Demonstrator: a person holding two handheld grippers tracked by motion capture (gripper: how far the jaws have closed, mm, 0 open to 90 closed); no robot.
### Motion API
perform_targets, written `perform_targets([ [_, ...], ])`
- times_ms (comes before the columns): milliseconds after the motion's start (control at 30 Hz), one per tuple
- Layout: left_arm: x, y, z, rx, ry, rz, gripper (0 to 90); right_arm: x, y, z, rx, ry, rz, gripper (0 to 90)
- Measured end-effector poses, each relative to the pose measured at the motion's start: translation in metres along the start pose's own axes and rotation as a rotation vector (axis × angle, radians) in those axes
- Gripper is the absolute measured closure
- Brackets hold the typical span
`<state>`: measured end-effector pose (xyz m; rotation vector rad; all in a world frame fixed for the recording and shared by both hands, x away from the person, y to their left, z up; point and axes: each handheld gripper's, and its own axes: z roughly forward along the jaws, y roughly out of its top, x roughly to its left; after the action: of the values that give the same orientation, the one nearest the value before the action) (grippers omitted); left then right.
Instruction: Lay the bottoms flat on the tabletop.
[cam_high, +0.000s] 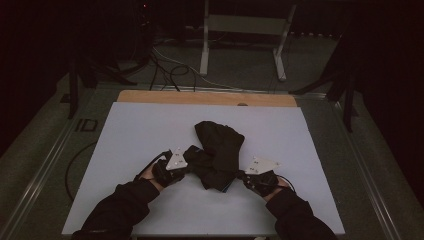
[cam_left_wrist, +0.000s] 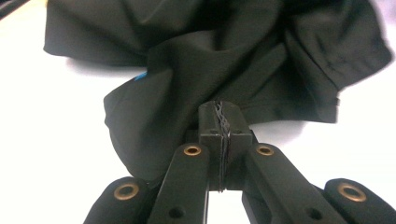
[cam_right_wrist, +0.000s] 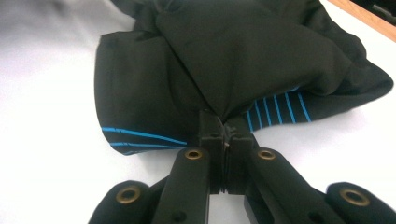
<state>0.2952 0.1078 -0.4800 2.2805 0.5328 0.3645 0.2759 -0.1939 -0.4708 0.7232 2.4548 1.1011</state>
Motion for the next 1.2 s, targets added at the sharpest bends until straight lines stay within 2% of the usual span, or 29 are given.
perform_targets([
  [33, -0.006, 0.0, -0.001, 0.01, -0.004, 0.015, 89.8, 0.001, -0.002, -0.002, 0.005, 0.001, -0.001, 89.7],
  [133, -0.02, 0.0, -0.005, 0.022, -0.052, 0.041, 89.7, 0.004, -0.009, -0.008, 0.019, 0.009, -0.005, 89.6],
  [300, -0.037, 0.0, -0.01, 0.028, -0.112, 0.053, 89.6, 0.009, -0.022, -0.016, 0.053, 0.023, 0.0, 89.6],
  [367, -0.04, -0.002, -0.01, 0.039, -0.133, 0.061, 89.5, 0.012, -0.027, -0.016, 0.075, 0.032, 0.003, 89.5],
  [433, -0.042, -0.003, -0.008, 0.046, -0.133, 0.065, 89.4, 0.016, -0.03, -0.015, 0.091, 0.039, 0.0, 89.6],
  [567, -0.041, -0.007, -0.007, 0.056, -0.146, 0.038, 89.3, 0.02, -0.036, -0.014, 0.104, 0.046, -0.006, 89.6],
  [633, -0.04, -0.007, -0.007, 0.065, -0.16, 0.045, 89.3, 0.02, -0.037, -0.014, 0.108, 0.063, 0.005, 89.4],
  [700, -0.04, -0.008, -0.007, 0.063, -0.168, 0.034, 88.6, 0.02, -0.037, -0.014, 0.113, 0.069, 0.004, 89.2],
  [733, -0.038, -0.006, -0.009, 0.048, -0.192, 0.026, 85.3, 0.019, -0.036, -0.015, 0.107, 0.076, 0.007, 80.4],
  [767, -0.038, -0.006, -0.009, 0.048, -0.192, 0.026, 79.6, 0.017, -0.035, -0.017, 0.087, 0.059, 0.009, 76.6],
  [800, -0.036, -0.005, -0.012, 0.018, -0.18, 0.026, 70.6, 0.013, -0.034, -0.02, 0.067, 0.055, 0.016, 69.4],
  [833, -0.034, -0.004, -0.013, 0.013, -0.158, 0.022, 59.7, 0.009, -0.033, -0.023, 0.041, 0.044, 0.023, 61.8],
  [933, -0.026, 0.0, -0.016, -0.016, -0.123, 0.001, 45.4, -0.008, -0.029, -0.031, -0.016, -0.015, 0.08, 46.3],
  [1000, -0.017, 0.002, -0.015, -0.028, -0.123, -0.022, 41.7, -0.018, -0.027, -0.031, -0.038, -0.043, 0.125, 42.6],
  [1067, -0.007, 0.003, -0.012, -0.032, -0.11, -0.039, 38.8, -0.026, -0.025, -0.029, -0.068, -0.047, 0.174, 37.1],
  [1133, 0.004, 0.004, -0.006, -0.028, -0.084, -0.052, 38.7, -0.031, -0.025, -0.022, -0.062, -0.053, 0.202, 36.2],
  [1200, 0.017, 0.003, 0.0, -0.016, -0.059, -0.083, 38.7, -0.036, -0.025, -0.013, -0.055, -0.072, 0.225, 34.4],
])
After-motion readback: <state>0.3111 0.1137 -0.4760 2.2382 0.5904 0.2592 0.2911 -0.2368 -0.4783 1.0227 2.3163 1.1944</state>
